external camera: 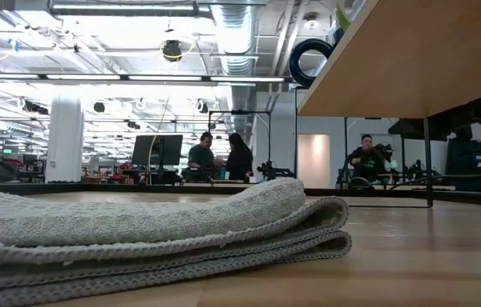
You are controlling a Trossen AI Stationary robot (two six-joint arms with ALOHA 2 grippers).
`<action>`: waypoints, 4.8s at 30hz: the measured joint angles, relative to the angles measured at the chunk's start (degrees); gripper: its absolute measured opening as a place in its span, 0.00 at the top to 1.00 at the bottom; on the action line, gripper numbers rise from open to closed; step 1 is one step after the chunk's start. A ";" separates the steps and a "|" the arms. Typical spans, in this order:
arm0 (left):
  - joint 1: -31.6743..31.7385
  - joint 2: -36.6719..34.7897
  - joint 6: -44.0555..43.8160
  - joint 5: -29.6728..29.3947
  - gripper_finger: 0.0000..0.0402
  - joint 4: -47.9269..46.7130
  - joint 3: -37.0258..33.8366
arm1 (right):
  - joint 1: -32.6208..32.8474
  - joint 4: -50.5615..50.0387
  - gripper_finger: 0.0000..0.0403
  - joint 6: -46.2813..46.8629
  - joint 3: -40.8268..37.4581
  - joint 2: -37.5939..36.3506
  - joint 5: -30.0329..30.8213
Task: Stack small to large cups/mugs on shelf
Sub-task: Put the white cup on the shelf, then return to Home Position
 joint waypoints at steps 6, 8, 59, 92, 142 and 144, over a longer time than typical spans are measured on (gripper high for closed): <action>0.15 0.09 0.36 -0.22 0.89 -0.50 0.10 | 0.00 -0.01 0.42 -0.04 0.00 0.48 -0.20; 0.13 0.09 0.53 -0.34 0.89 -0.61 0.10 | 0.00 -0.02 0.42 -0.04 0.02 0.50 -0.59; 0.40 -1.01 5.32 -38.03 0.62 -52.66 25.69 | -0.04 -0.02 0.42 -3.36 0.01 0.35 -0.74; 22.40 -57.37 -43.28 -72.23 0.62 -56.63 -49.66 | -8.99 13.82 0.42 -11.24 2.98 -0.04 0.70; 79.05 -38.08 -7.87 -50.87 0.62 10.59 -50.43 | -20.79 12.47 0.42 -13.64 3.08 0.07 0.55; 80.46 -37.17 3.04 -40.12 0.62 26.62 -51.94 | -20.79 12.15 0.42 -13.66 3.08 0.07 0.57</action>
